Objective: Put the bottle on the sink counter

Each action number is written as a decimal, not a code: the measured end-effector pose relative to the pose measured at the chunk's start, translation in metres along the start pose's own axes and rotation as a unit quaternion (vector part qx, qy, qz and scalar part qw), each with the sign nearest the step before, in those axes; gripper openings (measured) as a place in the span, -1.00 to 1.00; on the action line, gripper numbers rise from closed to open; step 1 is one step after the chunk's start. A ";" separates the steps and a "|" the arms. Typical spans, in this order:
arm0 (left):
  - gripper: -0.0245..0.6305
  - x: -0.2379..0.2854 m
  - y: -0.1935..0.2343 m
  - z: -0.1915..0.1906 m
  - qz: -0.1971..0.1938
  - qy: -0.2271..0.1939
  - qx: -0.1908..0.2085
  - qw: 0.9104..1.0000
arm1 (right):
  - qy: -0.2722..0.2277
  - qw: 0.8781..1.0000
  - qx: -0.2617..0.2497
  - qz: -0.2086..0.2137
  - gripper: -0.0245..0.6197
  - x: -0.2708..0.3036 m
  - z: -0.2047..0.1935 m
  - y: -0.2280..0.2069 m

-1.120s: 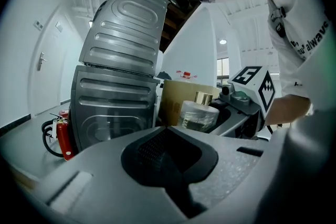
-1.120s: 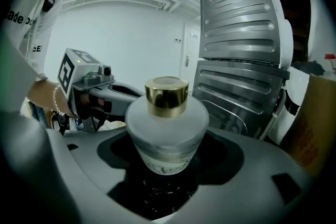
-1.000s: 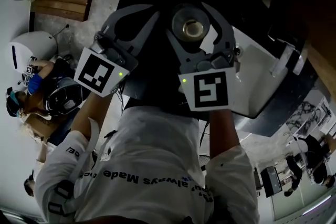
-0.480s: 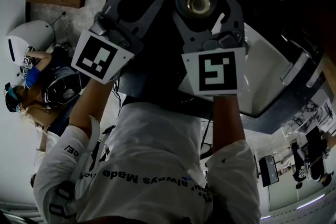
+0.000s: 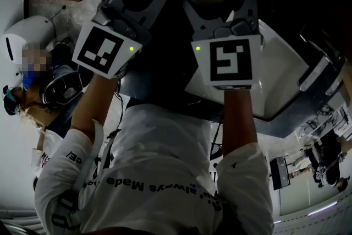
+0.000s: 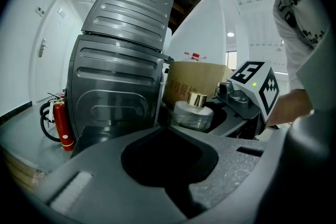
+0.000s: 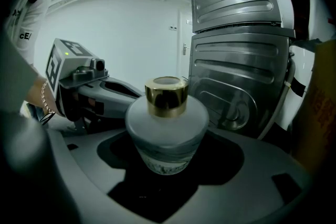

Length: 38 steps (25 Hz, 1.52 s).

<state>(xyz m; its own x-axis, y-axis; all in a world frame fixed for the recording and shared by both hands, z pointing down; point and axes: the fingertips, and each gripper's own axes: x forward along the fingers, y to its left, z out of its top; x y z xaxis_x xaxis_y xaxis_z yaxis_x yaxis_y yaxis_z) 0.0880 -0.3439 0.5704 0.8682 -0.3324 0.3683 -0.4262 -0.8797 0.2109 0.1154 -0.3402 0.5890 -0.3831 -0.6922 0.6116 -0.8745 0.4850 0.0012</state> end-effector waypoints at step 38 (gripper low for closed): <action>-0.92 -0.025 -0.022 0.021 0.024 0.002 0.050 0.998 | -0.045 0.999 -0.013 -0.002 0.21 -0.015 0.010 0.003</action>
<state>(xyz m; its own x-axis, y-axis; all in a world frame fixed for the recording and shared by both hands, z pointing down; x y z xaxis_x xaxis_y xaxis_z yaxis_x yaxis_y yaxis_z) 0.0807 -0.3231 0.5373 0.8465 -0.3734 0.3796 -0.4393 -0.8925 0.1018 0.1153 -0.3337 0.5718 -0.4054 -0.7387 0.5386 -0.8688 0.4945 0.0242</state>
